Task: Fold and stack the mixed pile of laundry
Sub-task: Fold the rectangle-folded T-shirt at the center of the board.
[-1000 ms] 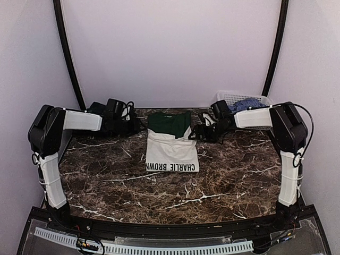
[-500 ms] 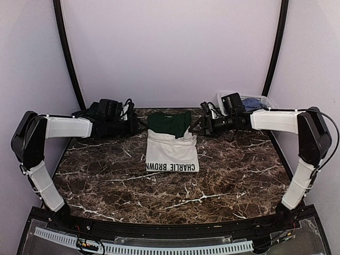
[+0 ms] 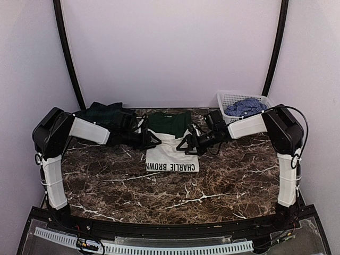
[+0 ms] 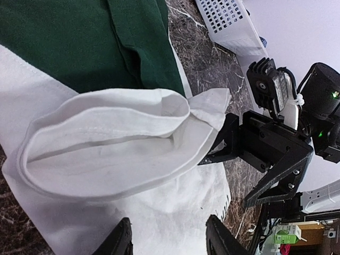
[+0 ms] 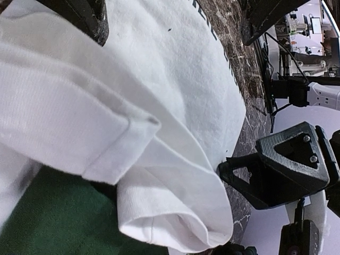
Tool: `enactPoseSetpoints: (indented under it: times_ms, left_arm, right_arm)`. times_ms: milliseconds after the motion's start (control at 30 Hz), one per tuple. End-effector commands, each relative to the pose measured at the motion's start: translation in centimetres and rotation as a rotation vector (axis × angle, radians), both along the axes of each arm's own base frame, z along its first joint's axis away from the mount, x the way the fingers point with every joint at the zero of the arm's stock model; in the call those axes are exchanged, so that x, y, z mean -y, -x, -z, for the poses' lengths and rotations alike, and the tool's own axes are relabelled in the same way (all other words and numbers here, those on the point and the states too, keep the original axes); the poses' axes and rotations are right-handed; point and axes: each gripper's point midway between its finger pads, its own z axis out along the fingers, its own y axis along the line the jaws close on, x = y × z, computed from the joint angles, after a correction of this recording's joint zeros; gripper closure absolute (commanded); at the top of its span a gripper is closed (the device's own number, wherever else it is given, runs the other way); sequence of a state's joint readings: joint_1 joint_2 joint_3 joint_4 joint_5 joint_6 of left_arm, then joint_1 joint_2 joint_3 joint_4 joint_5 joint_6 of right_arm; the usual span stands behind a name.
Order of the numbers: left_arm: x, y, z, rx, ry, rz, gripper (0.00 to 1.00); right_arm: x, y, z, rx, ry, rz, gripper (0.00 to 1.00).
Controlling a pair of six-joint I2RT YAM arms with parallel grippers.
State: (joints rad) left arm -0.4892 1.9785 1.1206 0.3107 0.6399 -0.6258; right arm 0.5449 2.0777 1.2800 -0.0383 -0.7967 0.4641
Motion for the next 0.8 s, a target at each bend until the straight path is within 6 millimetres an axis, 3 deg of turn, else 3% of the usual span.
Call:
enactPoseSetpoints:
  times_ms: [0, 300, 467, 633, 767]
  left_arm:
    - [1.4, -1.4, -2.4, 0.061, 0.060, 0.016, 0.54]
    - [0.3, -6.6, -1.9, 0.060, 0.086, -0.062, 0.52]
    - [-1.7, -10.0, -0.5, 0.033, 0.080, -0.147, 0.52]
    - [-3.6, -11.6, 1.5, -0.023, 0.078, -0.203, 0.51]
    - [-4.3, -11.2, 0.5, -0.007, 0.067, -0.218, 0.52]
  right_arm:
    - [-1.3, -3.0, -2.0, 0.091, -0.056, 0.000, 0.18]
    - [-0.8, -8.8, -2.4, 0.129, -0.067, 0.066, 0.18]
    - [-0.3, -11.4, -0.6, 0.113, -0.056, 0.089, 0.18]
    - [0.4, -11.9, 0.3, 0.104, -0.042, 0.103, 0.18]
    - [1.8, -11.6, -2.4, 0.166, -0.013, 0.120, 0.18]
